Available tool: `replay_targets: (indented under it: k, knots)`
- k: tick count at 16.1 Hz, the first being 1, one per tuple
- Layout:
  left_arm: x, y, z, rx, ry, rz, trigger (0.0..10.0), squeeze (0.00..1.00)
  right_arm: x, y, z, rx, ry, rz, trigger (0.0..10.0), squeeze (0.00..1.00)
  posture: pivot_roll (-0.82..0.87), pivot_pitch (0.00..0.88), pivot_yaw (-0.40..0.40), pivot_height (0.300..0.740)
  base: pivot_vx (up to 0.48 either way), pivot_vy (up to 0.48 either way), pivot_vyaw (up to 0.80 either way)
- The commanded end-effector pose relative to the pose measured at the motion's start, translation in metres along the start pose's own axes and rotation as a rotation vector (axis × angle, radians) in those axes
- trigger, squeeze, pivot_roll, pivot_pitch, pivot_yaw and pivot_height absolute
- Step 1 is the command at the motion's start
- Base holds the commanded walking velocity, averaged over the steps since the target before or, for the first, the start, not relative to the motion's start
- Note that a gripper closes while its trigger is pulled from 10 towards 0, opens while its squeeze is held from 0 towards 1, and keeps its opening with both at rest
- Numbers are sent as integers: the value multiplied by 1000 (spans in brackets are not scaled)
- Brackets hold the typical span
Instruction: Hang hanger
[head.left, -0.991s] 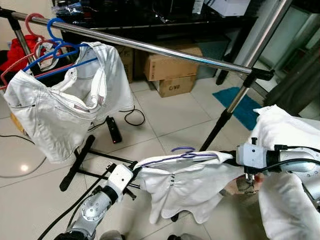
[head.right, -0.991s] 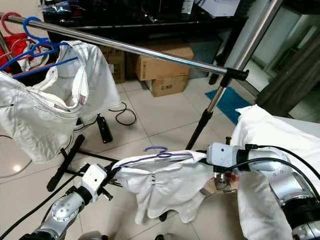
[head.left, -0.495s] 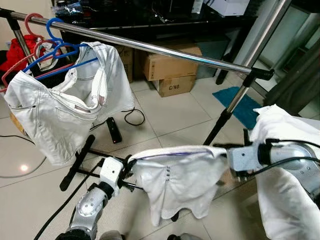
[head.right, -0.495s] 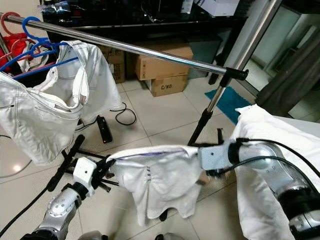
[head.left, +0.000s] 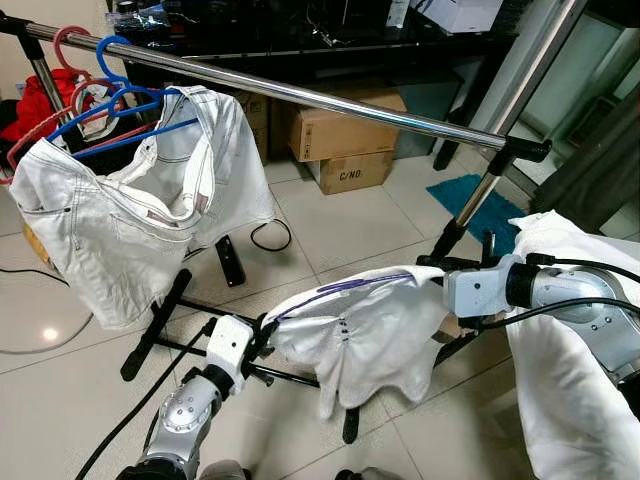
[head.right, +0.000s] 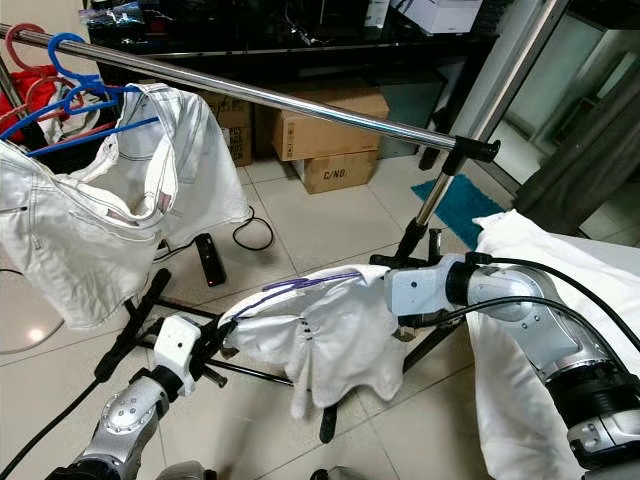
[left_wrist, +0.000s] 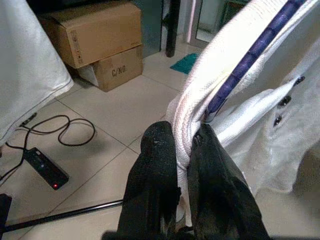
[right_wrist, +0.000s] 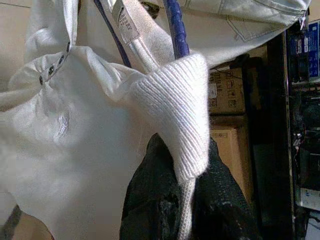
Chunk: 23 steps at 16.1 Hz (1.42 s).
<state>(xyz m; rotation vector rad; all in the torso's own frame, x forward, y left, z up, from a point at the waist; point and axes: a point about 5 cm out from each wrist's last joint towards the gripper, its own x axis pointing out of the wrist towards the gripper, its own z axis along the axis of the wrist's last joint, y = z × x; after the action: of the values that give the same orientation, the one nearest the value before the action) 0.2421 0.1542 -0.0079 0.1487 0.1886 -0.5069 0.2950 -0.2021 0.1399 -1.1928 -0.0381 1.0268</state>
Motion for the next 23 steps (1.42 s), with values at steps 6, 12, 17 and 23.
replay_targets:
  k: [6,12,17,23]
  knots:
    - [5,-1,5,54,-3,-22,10000,1000,-1,-6,6,36,-38,-33,0,0,92,40,-97,740,0,0,0]
    - [7,3,6,64,4,49,10000,0,-3,-6,8,51,-43,-37,0,0,93,45,-104,740,0,0,0]
    - [4,-1,1,43,16,49,10000,20,-6,-5,1,73,-15,-38,0,0,90,50,-107,740,0,0,0]
    - [-1,-8,-4,53,20,36,6196,0,-8,-2,-8,86,28,-35,0,0,94,53,-106,740,0,0,0]
